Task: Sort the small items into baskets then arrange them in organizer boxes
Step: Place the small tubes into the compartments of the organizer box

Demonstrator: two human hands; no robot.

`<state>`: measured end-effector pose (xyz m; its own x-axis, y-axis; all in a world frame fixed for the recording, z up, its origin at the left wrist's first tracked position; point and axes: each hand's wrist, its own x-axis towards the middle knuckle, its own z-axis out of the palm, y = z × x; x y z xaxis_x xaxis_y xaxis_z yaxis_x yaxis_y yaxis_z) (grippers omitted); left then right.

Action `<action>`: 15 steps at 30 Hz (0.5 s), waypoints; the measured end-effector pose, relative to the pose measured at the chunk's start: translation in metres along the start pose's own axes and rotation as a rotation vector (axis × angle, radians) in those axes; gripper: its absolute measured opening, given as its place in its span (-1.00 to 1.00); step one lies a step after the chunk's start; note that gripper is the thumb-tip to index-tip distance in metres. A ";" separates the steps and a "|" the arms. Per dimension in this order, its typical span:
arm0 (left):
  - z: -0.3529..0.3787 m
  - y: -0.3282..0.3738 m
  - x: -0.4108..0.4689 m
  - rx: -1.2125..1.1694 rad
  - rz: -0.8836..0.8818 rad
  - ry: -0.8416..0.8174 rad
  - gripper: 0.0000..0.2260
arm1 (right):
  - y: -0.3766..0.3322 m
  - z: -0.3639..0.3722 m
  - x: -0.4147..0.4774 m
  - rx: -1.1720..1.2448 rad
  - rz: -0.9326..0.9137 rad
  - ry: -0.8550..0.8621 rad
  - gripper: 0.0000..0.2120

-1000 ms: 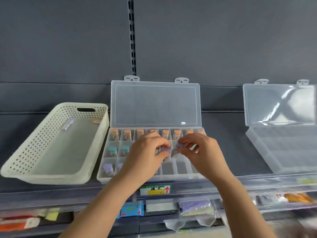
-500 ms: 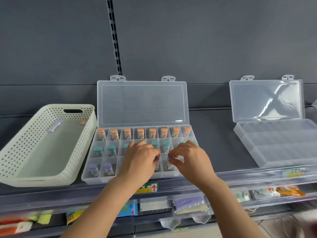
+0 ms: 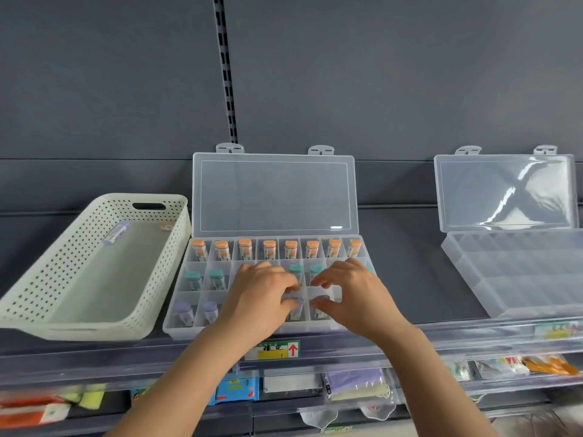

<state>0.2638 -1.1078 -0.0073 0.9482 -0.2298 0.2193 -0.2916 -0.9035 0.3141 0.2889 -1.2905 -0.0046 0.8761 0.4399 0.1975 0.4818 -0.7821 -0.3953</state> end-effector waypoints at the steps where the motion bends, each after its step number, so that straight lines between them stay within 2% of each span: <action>1: -0.006 -0.004 0.001 -0.026 -0.010 -0.001 -0.79 | -0.003 -0.002 0.004 0.013 -0.010 0.006 -0.76; 7: -0.054 -0.057 0.006 -0.004 -0.161 0.107 -0.87 | -0.043 -0.003 0.051 0.005 -0.090 0.084 -0.86; 11: -0.079 -0.114 -0.001 0.101 -0.310 0.152 -0.86 | -0.088 0.008 0.092 0.013 -0.210 0.029 -0.85; 13: -0.084 -0.144 -0.007 0.207 -0.381 0.111 -0.81 | -0.112 0.018 0.113 -0.017 -0.265 -0.021 -0.82; 15: -0.087 -0.173 -0.010 0.300 -0.464 -0.011 -0.76 | -0.138 0.032 0.134 -0.061 -0.323 -0.071 -0.78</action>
<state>0.2933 -0.9178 0.0164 0.9704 0.2150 0.1103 0.2046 -0.9739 0.0985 0.3391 -1.1099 0.0480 0.6757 0.6969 0.2402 0.7362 -0.6216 -0.2676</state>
